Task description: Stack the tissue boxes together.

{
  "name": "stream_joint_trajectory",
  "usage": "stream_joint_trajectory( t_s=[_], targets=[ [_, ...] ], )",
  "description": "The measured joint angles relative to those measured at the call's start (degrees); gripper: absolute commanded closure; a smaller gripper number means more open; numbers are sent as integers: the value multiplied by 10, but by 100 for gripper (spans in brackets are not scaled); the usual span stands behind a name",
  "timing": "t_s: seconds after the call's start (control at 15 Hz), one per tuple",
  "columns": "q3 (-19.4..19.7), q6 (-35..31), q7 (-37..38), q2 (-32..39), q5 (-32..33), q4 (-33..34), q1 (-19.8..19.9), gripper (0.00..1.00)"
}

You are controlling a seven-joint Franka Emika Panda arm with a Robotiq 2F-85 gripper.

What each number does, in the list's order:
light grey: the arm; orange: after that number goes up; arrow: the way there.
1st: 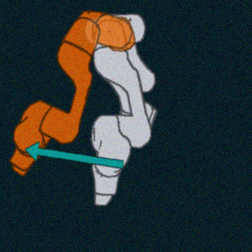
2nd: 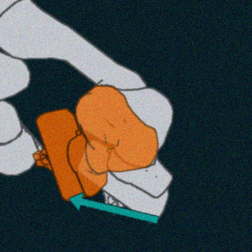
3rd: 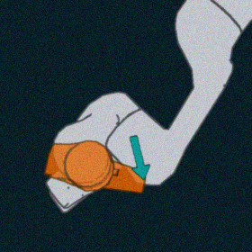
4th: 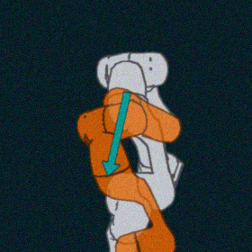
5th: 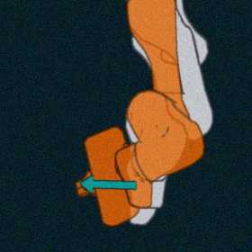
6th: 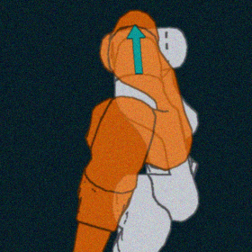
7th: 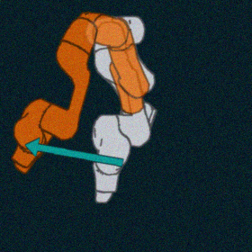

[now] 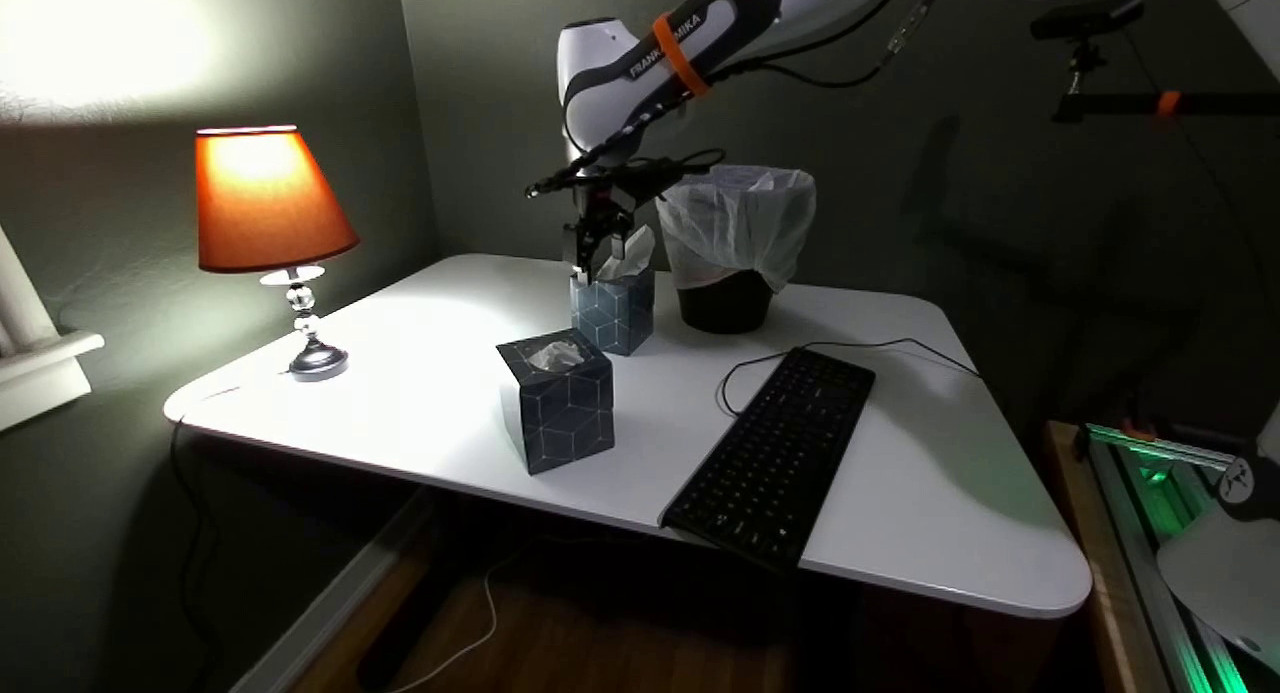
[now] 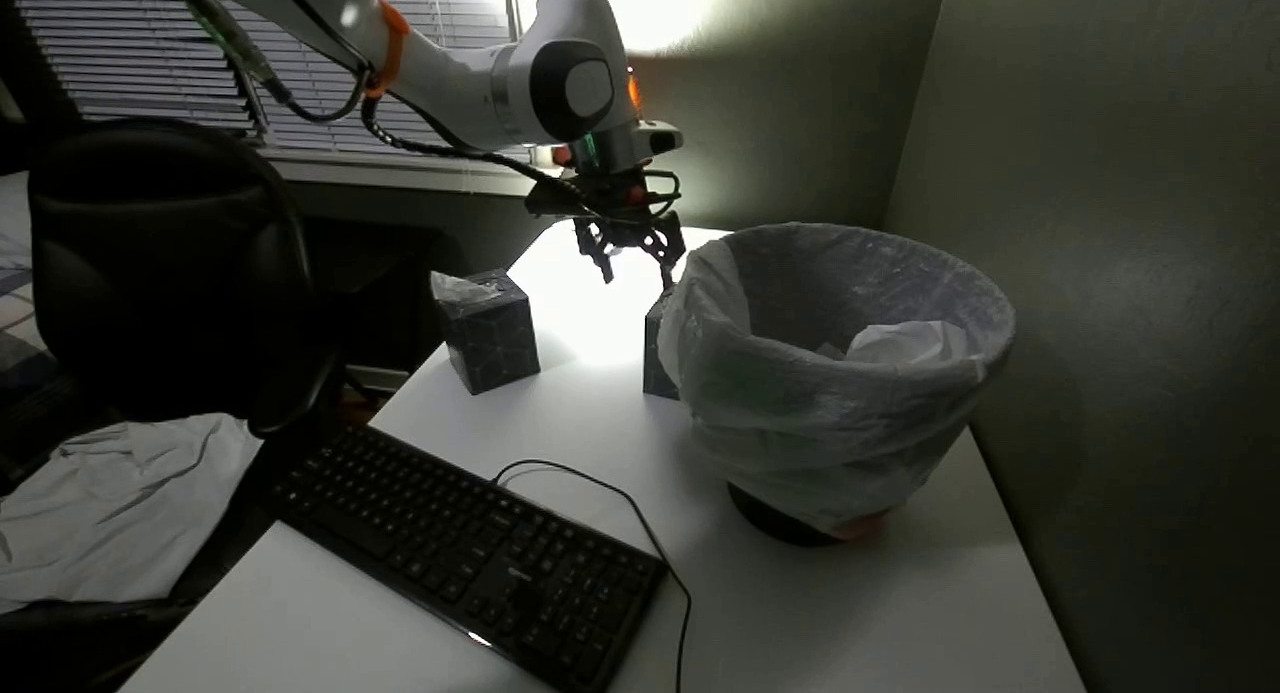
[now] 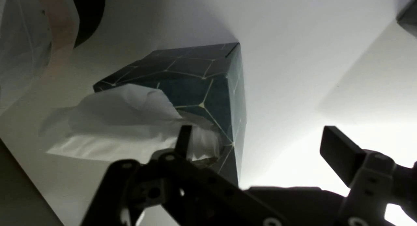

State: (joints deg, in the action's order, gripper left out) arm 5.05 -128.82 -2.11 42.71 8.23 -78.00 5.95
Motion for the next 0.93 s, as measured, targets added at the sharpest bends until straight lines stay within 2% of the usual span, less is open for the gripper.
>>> stream_joint_trajectory(
  t_s=[0.33,0.4,0.47,0.6,0.8,0.93],
  targets=[
    [0,4,-18,35,0,39,0,0],
    [-1,4,-21,41,0,45,0,6],
    [-1,5,-25,46,0,50,0,27],
    [-1,6,-31,56,0,61,0,31],
    [-1,7,-39,68,0,74,0,57],
    [-1,8,-44,72,0,79,0,70]
  ],
)
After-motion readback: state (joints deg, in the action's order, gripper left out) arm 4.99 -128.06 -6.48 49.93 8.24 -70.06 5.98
